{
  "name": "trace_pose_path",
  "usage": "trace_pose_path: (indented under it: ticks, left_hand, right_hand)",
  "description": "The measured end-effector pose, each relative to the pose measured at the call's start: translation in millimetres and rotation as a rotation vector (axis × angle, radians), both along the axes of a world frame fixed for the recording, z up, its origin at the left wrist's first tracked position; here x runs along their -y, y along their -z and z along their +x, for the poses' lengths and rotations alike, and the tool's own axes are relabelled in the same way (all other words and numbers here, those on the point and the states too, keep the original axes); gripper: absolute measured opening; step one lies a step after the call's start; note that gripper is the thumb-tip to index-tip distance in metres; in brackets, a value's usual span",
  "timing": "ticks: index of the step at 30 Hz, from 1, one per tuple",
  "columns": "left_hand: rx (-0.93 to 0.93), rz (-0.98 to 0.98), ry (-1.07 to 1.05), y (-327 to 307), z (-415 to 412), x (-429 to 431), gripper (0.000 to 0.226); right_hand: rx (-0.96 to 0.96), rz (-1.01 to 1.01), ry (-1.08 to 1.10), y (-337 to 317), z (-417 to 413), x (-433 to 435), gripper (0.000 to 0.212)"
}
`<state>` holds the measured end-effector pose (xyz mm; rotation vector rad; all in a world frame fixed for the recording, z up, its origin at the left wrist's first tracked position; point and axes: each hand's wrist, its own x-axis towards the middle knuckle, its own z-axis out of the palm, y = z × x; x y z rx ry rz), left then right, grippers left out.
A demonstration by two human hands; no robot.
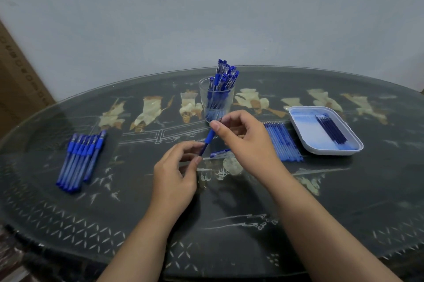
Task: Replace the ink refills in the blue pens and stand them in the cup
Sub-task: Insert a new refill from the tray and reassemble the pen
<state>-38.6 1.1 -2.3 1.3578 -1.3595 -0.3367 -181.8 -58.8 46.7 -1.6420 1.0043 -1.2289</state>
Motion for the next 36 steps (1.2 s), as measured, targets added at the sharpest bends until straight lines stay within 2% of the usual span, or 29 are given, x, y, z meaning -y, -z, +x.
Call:
trace_pose_path:
  ticks: [4, 6, 9, 12, 14, 17, 20, 22, 25, 28, 32, 36]
  left_hand:
    - [-0.011, 0.004, -0.004, -0.2, -0.1, -0.2, 0.042]
    - [-0.004, 0.006, 0.003, -0.6, -0.3, -0.3, 0.042]
    - [0.004, 0.008, 0.004, -1.5, -0.1, -0.9, 0.042]
    - [0.009, 0.009, 0.002, -1.6, 0.0, -0.6, 0.045]
    - [0.007, 0.004, 0.004, -1.7, -0.1, -0.7, 0.047]
    - [0.0, -0.004, 0.0, -1.5, 0.3, -0.5, 0.047]
    - [0.002, -0.002, 0.008, -1.1, 0.5, 0.1, 0.047]
    - [0.016, -0.005, 0.013, -1.5, 0.3, -0.1, 0.048]
    - [0.018, -0.007, 0.028, -2.2, 0.1, -1.0, 0.046]
    - [-0.005, -0.007, 0.024, -0.8, 0.7, -0.6, 0.044]
    - [0.01, -0.005, 0.038, -2.1, 0.3, -2.4, 0.048]
    - [0.023, -0.023, 0.055, -4.6, 0.4, -3.6, 0.055]
  right_hand:
    - [0.048, 0.036, -0.072, -0.6, -2.7, -0.7, 0.014]
    - [0.043, 0.029, -0.014, -0.5, -0.7, -1.3, 0.003]
    - [0.03, 0.048, 0.013, 2.0, -0.1, -0.9, 0.02]
    - [0.058, 0.093, -0.088, 0.9, -1.2, -2.5, 0.014]
    - [0.023, 0.06, -0.035, 1.1, 0.4, -2.2, 0.003]
    - [0.032, 0.072, -0.002, 2.7, 0.5, -1.6, 0.015]
    - [0.064, 0.085, -0.087, 1.5, -1.4, -2.5, 0.012]
    - [0.075, 0.073, -0.052, 1.1, 0.8, -2.2, 0.003]
    - [0.105, 0.105, -0.021, 3.5, 2.9, -2.2, 0.017]
    - [0.156, 0.132, -0.108, 1.6, 0.6, -3.8, 0.013]
    - [0.237, 0.176, -0.093, 0.0, 2.0, -3.7, 0.008]
    - [0.231, 0.153, -0.123, -1.9, -1.0, -4.7, 0.016]
